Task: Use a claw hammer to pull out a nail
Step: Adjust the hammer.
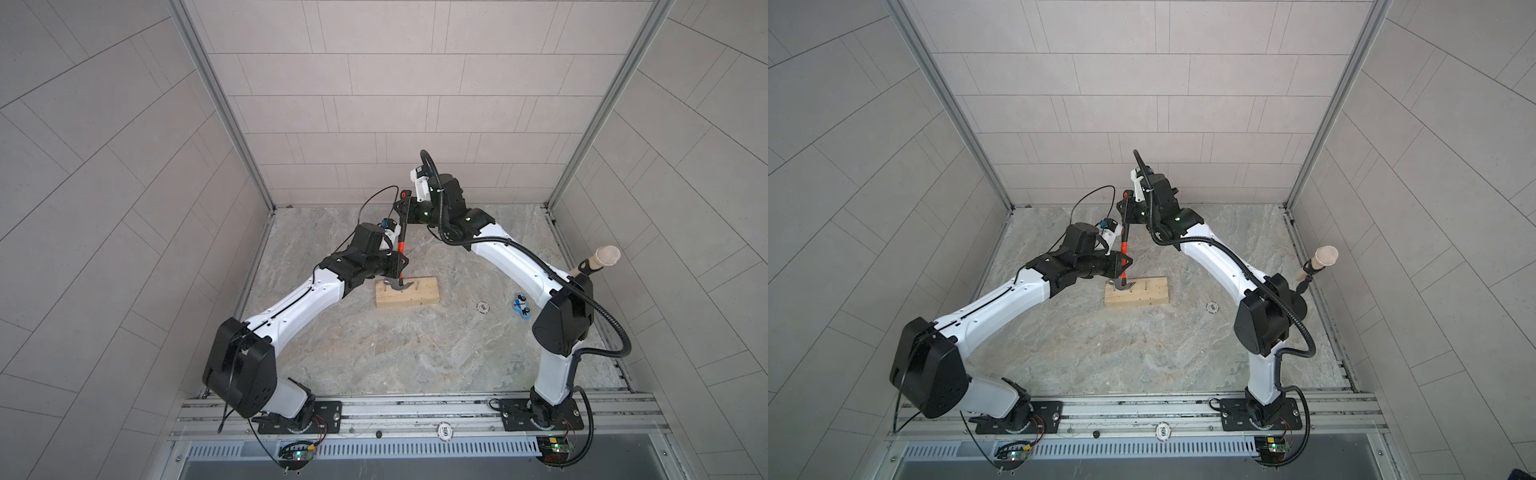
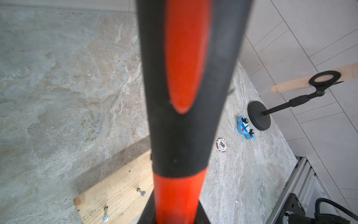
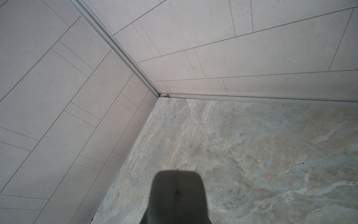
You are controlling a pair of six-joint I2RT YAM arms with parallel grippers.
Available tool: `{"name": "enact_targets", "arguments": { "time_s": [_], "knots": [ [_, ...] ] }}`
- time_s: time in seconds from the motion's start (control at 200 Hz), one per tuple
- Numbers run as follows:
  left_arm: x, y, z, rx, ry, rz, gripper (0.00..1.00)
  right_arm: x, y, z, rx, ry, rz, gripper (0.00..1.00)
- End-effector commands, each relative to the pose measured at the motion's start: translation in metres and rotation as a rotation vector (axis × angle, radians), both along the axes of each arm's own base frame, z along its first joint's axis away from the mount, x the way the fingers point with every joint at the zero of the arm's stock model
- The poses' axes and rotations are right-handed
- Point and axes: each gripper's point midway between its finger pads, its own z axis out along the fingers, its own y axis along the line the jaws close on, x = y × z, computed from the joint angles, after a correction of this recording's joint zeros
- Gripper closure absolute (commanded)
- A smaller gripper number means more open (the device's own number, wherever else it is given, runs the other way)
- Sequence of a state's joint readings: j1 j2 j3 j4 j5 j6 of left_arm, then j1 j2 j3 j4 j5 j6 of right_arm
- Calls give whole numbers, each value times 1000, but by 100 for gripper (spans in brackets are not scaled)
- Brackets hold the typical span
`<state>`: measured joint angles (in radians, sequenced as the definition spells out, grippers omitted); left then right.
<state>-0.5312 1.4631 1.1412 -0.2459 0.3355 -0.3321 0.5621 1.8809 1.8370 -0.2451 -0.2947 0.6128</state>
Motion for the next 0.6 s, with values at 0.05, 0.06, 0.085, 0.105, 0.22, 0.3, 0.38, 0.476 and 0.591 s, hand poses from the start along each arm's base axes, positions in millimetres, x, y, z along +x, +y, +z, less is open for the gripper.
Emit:
{"name": "enact_targets", "arguments": {
  "time_s": [0.05, 0.06, 0.085, 0.105, 0.22, 0.3, 0.38, 0.476, 0.591],
  "knots": [
    [34, 23, 28, -82, -61, 212, 95, -18, -6, 15, 50, 32, -4, 74],
    [34, 23, 28, -82, -62, 212, 96, -17, -6, 15, 49, 33, -5, 73],
    [35, 23, 28, -82, -62, 215, 96, -18, -7, 15, 49, 34, -5, 72],
    [35, 24, 29, -84, -62, 218, 96, -19, -7, 15, 48, 34, -5, 71],
    [35, 24, 28, -86, -61, 223, 96, -19, -11, 14, 44, 35, -15, 71],
    [28, 13, 29, -88, -62, 193, 96, -16, -12, 15, 51, 30, -17, 70],
    [26, 10, 29, -82, -63, 185, 96, -12, -12, 17, 60, 29, -14, 70],
    [24, 9, 29, -74, -63, 181, 96, -10, -8, 17, 66, 31, -3, 68],
    [21, 6, 28, -72, -58, 175, 95, -8, -4, 21, 83, 24, 13, 66]
  ]
}}
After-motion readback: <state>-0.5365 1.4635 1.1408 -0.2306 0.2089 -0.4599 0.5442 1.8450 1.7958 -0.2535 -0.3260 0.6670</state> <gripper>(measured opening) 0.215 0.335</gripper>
